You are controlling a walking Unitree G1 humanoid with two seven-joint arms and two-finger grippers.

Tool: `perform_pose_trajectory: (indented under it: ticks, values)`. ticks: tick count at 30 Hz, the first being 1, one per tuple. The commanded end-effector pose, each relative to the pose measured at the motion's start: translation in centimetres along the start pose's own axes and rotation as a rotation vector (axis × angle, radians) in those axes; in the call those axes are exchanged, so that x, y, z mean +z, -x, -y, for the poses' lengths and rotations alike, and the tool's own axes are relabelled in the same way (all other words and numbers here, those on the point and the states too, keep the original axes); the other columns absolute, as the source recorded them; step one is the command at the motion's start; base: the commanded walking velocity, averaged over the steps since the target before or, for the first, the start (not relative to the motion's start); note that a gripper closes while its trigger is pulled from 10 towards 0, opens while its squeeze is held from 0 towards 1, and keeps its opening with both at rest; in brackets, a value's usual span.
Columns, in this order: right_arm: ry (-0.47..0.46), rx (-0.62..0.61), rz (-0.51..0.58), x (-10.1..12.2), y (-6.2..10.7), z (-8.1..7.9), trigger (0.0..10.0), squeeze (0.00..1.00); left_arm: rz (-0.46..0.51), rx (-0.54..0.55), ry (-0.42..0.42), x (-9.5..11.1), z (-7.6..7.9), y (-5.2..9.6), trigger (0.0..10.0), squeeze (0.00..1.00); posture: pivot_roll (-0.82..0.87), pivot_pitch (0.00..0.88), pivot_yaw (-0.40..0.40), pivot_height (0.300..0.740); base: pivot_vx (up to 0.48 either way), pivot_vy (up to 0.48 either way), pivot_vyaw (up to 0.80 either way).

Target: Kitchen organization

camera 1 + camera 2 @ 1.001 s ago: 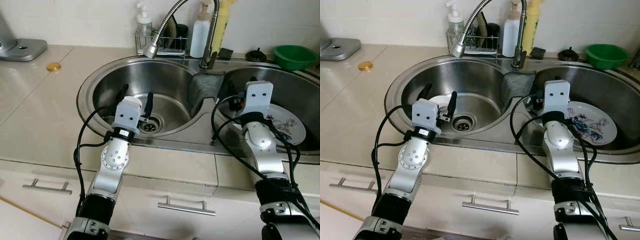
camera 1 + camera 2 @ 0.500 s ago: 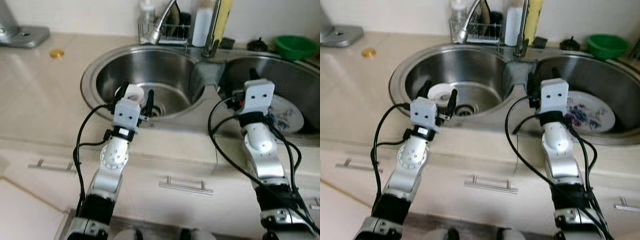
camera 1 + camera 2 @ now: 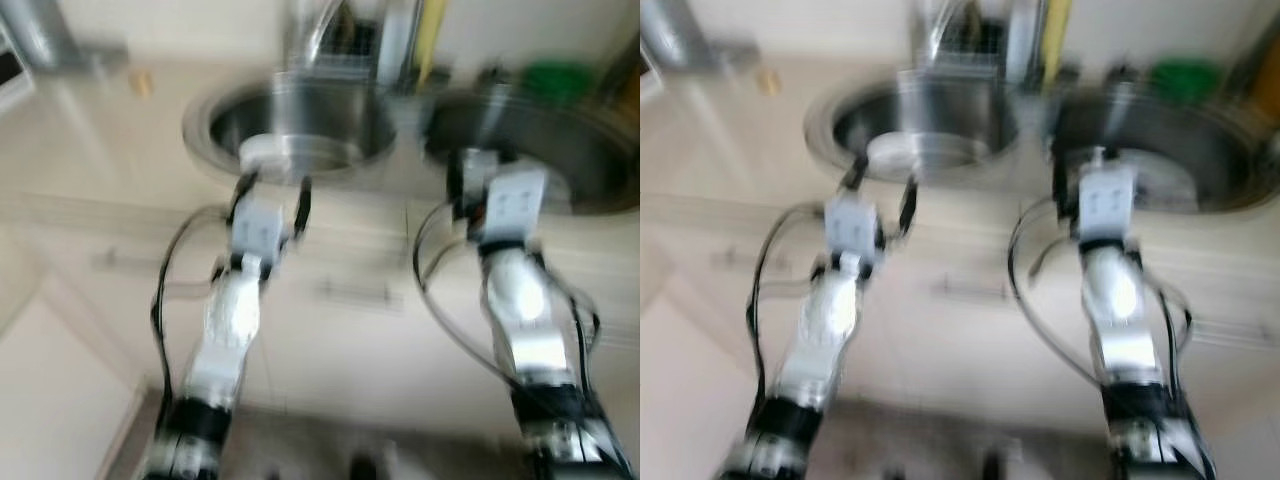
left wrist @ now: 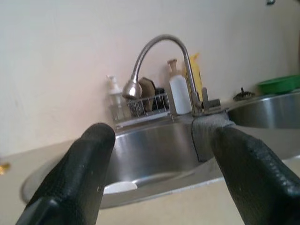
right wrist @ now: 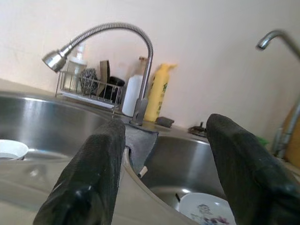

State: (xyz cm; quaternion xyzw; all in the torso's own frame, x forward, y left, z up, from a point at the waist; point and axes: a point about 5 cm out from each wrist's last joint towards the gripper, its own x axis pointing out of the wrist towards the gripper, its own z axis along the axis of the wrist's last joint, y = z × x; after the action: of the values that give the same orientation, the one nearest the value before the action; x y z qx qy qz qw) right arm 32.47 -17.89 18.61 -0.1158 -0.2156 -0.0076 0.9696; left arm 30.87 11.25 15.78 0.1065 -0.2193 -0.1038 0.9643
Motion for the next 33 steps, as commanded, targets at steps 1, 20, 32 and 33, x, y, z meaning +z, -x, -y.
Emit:
perform_pose_trajectory:
  ticks: [1, 20, 32, 33]
  values:
    - [0.009, -0.011, 0.036, 0.7, -0.2, 0.3, 10.0, 0.0, -0.001, -0.006, 0.001, 0.1, 0.2, 0.0, 10.0, 0.0, -0.1, 0.0, -0.005, 0.74, -0.304, 0.0, 0.0]
    - [0.002, 0.06, 0.006, 0.1, 1.3, -0.7, 10.0, 0.0, -0.004, -0.003, 0.004, 0.0, 0.0, 0.0, 10.0, 0.0, -0.1, 0.0, 0.001, 0.74, -0.045, 0.086, 0.0]
    - [0.002, 0.076, -0.024, -0.4, 1.8, -0.9, 10.0, 0.0, -0.005, -0.005, 0.003, 0.0, 0.0, 0.0, 10.0, 0.0, -0.1, 0.0, -0.001, 0.74, 0.0, 0.48, 0.0]
    - [0.003, 0.078, -0.026, -0.4, 1.9, -1.0, 10.0, 0.0, -0.005, -0.006, 0.003, 0.0, 0.0, 0.0, 10.0, 0.0, -0.1, 0.0, -0.001, 0.74, 0.0, 0.48, 0.0]
